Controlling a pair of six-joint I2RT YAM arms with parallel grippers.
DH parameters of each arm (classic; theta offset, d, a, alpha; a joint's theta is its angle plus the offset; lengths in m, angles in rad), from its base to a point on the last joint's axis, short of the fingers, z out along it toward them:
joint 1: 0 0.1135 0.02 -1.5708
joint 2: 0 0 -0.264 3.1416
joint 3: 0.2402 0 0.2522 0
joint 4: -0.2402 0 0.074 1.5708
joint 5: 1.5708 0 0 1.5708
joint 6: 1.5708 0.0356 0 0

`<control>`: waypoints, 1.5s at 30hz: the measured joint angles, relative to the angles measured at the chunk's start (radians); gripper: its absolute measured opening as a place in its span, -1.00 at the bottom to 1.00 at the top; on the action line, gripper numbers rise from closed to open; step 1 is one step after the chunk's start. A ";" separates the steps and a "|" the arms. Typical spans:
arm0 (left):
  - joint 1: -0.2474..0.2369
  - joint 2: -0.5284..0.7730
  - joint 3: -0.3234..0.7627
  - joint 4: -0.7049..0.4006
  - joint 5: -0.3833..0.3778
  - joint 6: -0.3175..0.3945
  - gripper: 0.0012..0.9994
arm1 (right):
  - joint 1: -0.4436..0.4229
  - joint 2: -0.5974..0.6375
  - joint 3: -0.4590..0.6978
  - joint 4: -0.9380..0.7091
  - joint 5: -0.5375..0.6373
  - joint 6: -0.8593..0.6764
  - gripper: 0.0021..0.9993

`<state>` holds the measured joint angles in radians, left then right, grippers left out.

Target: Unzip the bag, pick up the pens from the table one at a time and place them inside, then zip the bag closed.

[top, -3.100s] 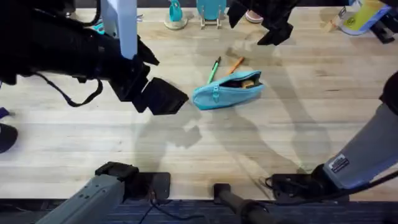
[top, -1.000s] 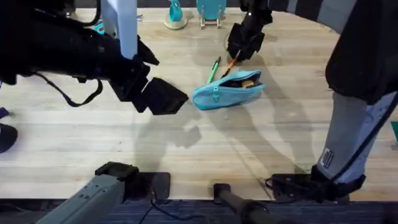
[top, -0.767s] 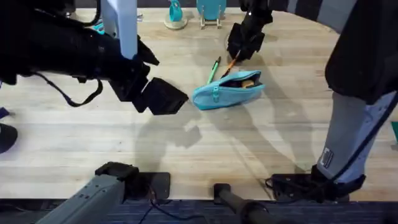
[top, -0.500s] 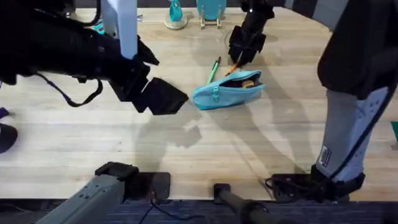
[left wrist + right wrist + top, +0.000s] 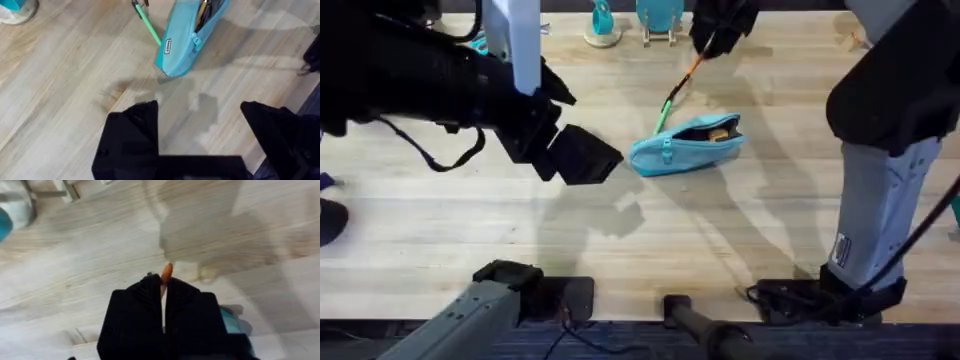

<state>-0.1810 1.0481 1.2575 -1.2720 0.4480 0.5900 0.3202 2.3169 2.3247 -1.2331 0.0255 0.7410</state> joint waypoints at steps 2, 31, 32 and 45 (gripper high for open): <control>0.000 0.000 0.000 0.000 0.000 0.000 0.99 | 0.000 0.000 0.049 -0.039 0.024 -0.001 -0.94; 0.000 0.000 0.000 0.000 0.000 0.000 0.99 | 0.000 0.000 0.260 -0.290 0.091 -0.065 -0.94; 0.000 0.000 0.000 0.000 0.000 0.000 0.99 | 0.000 0.000 0.260 -0.294 0.091 -0.065 -0.94; 0.000 0.000 0.000 0.000 0.000 0.000 0.99 | 0.000 -0.025 0.260 -0.305 0.104 -0.061 -0.94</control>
<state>-0.1810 1.0481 1.2575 -1.2720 0.4480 0.5900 0.3206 2.2917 2.5846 -1.5376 0.1293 0.6804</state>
